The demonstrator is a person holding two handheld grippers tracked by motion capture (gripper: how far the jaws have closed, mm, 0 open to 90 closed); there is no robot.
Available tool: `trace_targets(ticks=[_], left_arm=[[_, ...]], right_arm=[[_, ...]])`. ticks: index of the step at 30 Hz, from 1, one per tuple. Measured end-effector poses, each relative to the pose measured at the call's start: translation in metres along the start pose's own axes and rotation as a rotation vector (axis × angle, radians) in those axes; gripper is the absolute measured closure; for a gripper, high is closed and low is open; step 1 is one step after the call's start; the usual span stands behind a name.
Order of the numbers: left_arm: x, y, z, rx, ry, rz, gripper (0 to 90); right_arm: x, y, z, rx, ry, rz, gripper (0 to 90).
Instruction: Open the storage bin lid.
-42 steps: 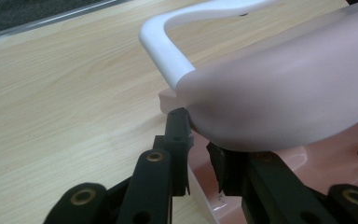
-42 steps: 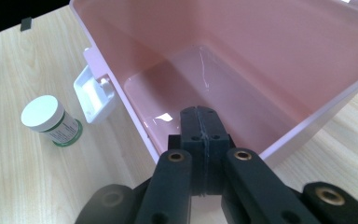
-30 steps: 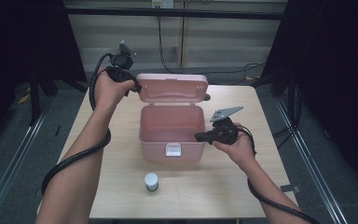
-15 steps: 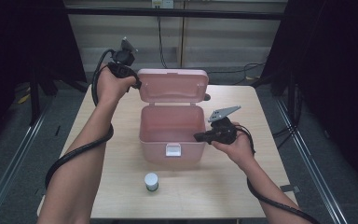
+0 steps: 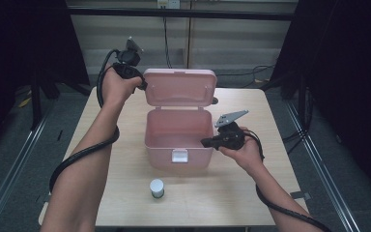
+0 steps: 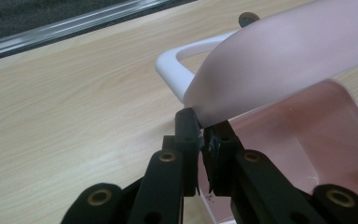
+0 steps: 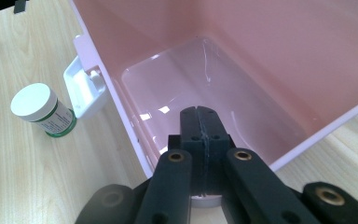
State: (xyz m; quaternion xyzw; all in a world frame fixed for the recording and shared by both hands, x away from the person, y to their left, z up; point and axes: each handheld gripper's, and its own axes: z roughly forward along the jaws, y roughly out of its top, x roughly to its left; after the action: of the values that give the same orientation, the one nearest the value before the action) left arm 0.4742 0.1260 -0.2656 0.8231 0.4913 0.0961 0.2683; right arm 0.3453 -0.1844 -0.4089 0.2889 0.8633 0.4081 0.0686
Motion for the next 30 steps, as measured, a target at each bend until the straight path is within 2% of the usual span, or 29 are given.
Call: trace_targets(ticks=[4, 6, 9, 11, 12, 19, 21, 22, 25, 30], left_arm=[[0.000, 0.001, 0.000, 0.004, 0.009, 0.004, 85.5], [-0.002, 0.002, 0.001, 0.001, 0.013, -0.015, 85.7], [-0.002, 0.003, 0.002, 0.000, 0.026, -0.001, 86.2], [-0.002, 0.003, 0.002, 0.002, 0.026, -0.002, 86.4], [-0.002, 0.003, 0.002, 0.000, 0.025, -0.019, 86.4], [0.000, 0.008, 0.004, 0.010, 0.025, -0.011, 86.7], [0.001, 0.009, 0.005, 0.008, 0.025, -0.026, 86.8], [0.002, 0.010, 0.005, 0.010, 0.025, -0.015, 86.9], [0.003, 0.011, 0.006, 0.008, 0.021, -0.030, 87.0], [0.006, 0.015, 0.009, 0.012, 0.016, -0.028, 87.0]], right_arm=[[0.000, 0.000, 0.000, -0.001, -0.004, -0.004, 90.0], [0.000, 0.000, 0.000, -0.002, -0.002, -0.003, 90.0], [0.000, 0.000, 0.000, -0.004, -0.002, -0.002, 90.0], [0.000, 0.000, 0.000, -0.004, -0.003, -0.003, 90.0], [0.000, 0.000, 0.000, -0.004, -0.003, -0.003, 90.0], [0.000, -0.001, 0.000, -0.006, -0.001, -0.004, 90.0], [0.000, -0.001, 0.000, -0.007, -0.002, -0.004, 90.0], [0.000, -0.001, 0.000, -0.007, -0.002, -0.005, 90.0], [0.000, -0.001, 0.000, -0.010, 0.000, -0.006, 90.0], [0.000, -0.001, 0.000, -0.013, 0.000, -0.007, 90.0]])
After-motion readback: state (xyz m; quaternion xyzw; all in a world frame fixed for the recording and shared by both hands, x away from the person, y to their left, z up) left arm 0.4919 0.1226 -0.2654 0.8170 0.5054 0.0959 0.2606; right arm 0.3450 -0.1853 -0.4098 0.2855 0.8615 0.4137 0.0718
